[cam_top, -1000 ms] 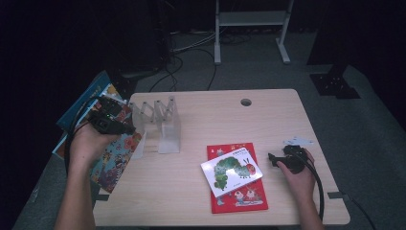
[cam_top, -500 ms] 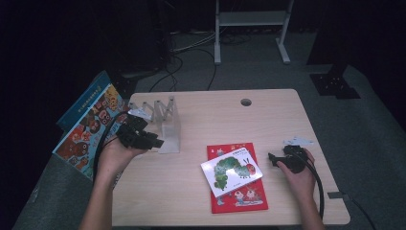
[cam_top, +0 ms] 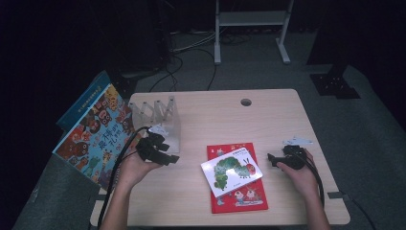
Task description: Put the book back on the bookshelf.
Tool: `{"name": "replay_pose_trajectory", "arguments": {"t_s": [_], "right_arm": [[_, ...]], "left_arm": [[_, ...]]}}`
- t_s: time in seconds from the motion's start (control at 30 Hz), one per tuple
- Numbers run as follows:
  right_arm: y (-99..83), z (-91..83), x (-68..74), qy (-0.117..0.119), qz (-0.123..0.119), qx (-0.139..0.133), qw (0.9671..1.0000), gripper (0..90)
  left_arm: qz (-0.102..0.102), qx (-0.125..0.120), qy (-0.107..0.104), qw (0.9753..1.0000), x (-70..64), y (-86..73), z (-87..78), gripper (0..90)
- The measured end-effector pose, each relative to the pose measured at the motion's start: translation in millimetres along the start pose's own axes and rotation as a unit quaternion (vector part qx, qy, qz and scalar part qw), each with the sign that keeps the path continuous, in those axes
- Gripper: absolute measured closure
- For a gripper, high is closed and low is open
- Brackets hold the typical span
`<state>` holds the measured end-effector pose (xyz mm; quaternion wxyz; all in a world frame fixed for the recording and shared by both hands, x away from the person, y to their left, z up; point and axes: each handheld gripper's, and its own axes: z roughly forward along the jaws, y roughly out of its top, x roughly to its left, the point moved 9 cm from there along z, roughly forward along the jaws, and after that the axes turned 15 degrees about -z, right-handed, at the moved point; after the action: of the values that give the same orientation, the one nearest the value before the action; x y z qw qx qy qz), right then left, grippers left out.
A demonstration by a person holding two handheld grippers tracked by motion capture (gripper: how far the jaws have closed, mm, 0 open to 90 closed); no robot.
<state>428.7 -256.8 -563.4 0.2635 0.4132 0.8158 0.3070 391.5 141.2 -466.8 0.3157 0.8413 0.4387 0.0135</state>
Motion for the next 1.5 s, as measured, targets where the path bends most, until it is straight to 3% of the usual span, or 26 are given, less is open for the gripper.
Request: {"name": "replay_pose_trajectory", "arguments": {"t_s": [0.1,0.27,0.4,0.53,0.57,0.6,0.63,0.73,0.77,0.87,1.03,1.3,1.5], "right_arm": [[-0.2,-3.3,3.4,0.005,-0.007,-0.002,1.0000,24.5],[-2.0,-10.2,12.4,0.028,-0.006,-0.006,0.9996,26.7],[0.6,-21.8,21.5,0.039,-0.017,-0.019,0.9989,29.1],[4.8,-36.2,38.2,0.055,-0.028,-0.044,0.9972,29.7],[5.0,-42.0,49.3,0.066,-0.032,-0.053,0.9959,29.9],[5.0,-42.0,49.3,0.066,-0.032,-0.053,0.9959,29.9],[4.3,-47.0,63.6,0.084,-0.042,-0.059,0.9938,29.6],[3.0,-50.1,74.5,0.097,-0.054,-0.062,0.9919,29.5],[0.9,-52.0,86.6,0.113,-0.064,-0.063,0.9895,28.4],[0.1,-52.0,96.1,0.123,-0.075,-0.061,0.9877,27.6],[7.2,-46.3,117.5,0.151,-0.100,-0.062,0.9815,23.1],[8.3,-42.9,120.5,0.161,-0.102,-0.057,0.9799,19.9],[17.9,-32.8,129.2,0.161,-0.139,-0.050,0.9757,20.2]], "left_arm": [[0.014,-0.003,-0.004,0.9999,-1.2,-4.0,12.4,27.6],[0.019,-0.013,-0.016,0.9996,-2.6,-6.5,23.8,21.9],[0.029,0.000,-0.014,0.9995,-3.5,-11.3,36.1,18.8],[0.025,0.008,-0.018,0.9995,-2.8,-14.8,44.0,18.7],[0.027,0.011,-0.018,0.9994,-2.5,-16.5,48.1,18.7],[0.027,0.011,-0.018,0.9994,-2.5,-16.5,48.1,18.0],[0.025,0.016,-0.024,0.9993,-4.6,-19.0,53.0,16.5],[0.028,0.019,-0.022,0.9992,-5.2,-20.6,56.1,15.6],[0.029,0.020,-0.025,0.9990,-6.0,-21.2,57.6,15.1],[0.032,0.023,-0.024,0.9989,-7.5,-22.3,60.7,14.7],[0.031,0.016,-0.035,0.9988,-11.2,-21.6,60.6,13.7],[0.032,0.014,-0.041,0.9985,-13.6,-21.0,61.3,12.6],[0.037,0.015,-0.049,0.9980,-18.5,-18.9,66.7,11.1]]}}
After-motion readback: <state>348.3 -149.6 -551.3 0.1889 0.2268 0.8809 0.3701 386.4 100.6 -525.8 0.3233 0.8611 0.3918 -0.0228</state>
